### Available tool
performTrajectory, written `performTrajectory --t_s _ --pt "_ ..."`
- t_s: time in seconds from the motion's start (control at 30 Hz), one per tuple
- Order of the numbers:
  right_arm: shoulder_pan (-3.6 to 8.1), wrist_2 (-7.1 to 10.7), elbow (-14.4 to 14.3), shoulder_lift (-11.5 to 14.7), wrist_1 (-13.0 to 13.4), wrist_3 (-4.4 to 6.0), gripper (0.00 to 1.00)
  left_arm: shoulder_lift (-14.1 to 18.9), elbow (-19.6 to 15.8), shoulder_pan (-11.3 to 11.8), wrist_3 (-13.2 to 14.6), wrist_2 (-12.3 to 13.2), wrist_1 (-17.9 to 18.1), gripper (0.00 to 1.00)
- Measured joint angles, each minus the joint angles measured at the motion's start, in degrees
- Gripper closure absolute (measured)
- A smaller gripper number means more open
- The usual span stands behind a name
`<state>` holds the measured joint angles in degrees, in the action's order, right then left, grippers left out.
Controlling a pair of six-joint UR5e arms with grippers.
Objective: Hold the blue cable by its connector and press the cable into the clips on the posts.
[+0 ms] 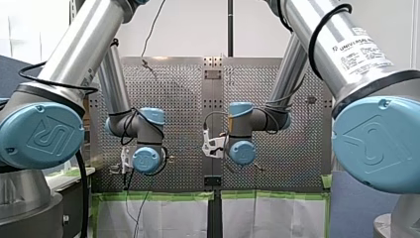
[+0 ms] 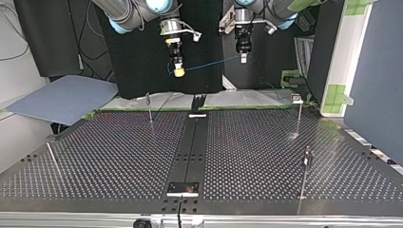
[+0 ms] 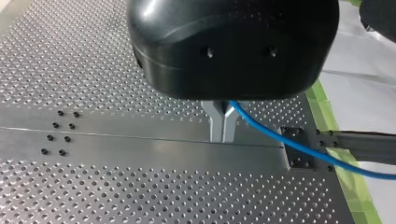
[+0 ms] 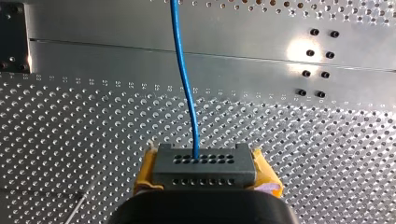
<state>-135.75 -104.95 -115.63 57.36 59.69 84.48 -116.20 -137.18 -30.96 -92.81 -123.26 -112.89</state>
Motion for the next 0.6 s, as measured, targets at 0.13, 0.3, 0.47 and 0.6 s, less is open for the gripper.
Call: performTrajectory --t_s 0.13,0.3,0.47,0.6 --pt "0.00 0.00 0.0 0.0 0.0 0.00 1.00 0.0 0.0 0.0 0.0 0.0 0.0 1.00" --pt "0.00 0.00 0.0 0.0 0.0 0.00 1.00 0.0 0.0 0.0 0.0 0.0 -0.1 1.00" --pt "-0.81 -1.07 -1.1 -1.1 -1.1 1.07 1.00 0.0 0.0 0.0 0.0 0.0 -0.1 1.00" --pt "-1.23 -3.02 -2.6 -3.0 -3.0 2.92 1.00 0.0 0.0 0.0 0.0 0.0 -0.1 1.00"
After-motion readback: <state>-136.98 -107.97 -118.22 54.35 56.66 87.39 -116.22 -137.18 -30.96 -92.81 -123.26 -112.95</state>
